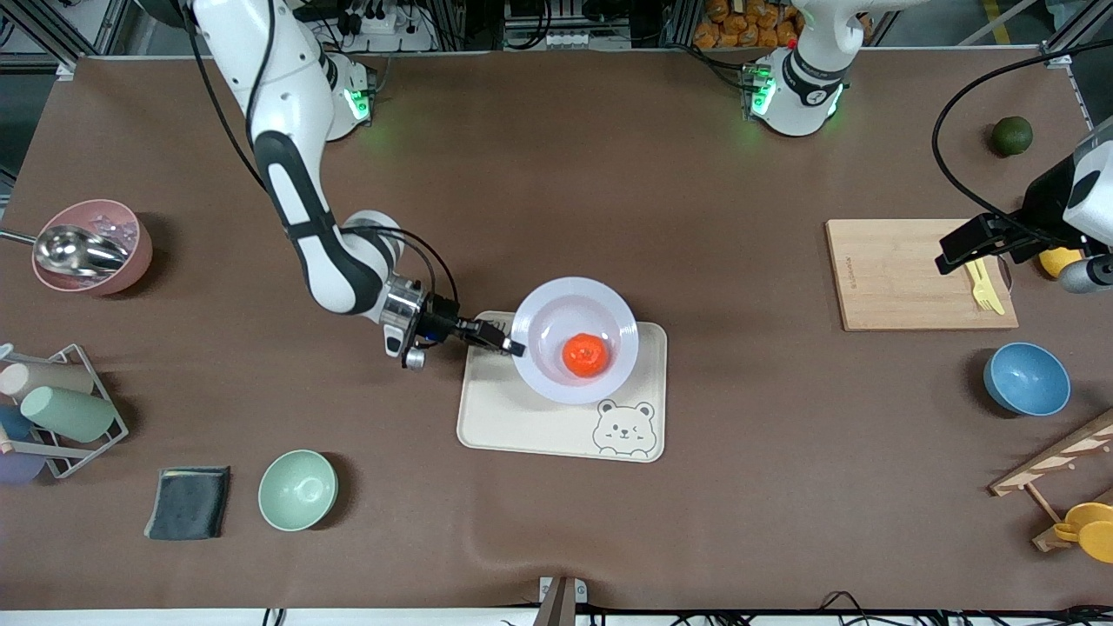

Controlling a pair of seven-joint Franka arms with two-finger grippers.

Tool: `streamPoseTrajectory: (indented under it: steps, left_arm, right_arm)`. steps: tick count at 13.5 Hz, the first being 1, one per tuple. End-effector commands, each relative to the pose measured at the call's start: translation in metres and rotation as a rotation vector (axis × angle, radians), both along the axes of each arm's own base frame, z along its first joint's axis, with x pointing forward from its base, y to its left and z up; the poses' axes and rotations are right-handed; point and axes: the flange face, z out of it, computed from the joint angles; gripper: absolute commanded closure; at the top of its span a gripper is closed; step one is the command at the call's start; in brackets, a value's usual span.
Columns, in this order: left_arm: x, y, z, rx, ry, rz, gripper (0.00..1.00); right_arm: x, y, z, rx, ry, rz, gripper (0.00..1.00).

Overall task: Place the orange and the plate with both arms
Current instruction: 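Slide the plate onto the bear-printed tray with the right gripper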

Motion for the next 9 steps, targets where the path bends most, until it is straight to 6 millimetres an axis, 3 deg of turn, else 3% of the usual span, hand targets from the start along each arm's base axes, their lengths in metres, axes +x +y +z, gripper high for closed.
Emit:
streamPoseTrajectory:
  steps: [1, 9]
  left_arm:
    - [-0.004, -0.003, -0.001, -0.005, 0.004, -0.012, 0.00]
    - [-0.001, -0.005, -0.004, -0.007, 0.006, -0.017, 0.00]
  right_arm:
    - [0.021, 0.009, -0.019, 0.014, -0.012, -0.010, 1.00]
    - [0.017, 0.010, -0.041, -0.031, -0.021, -0.003, 1.00]
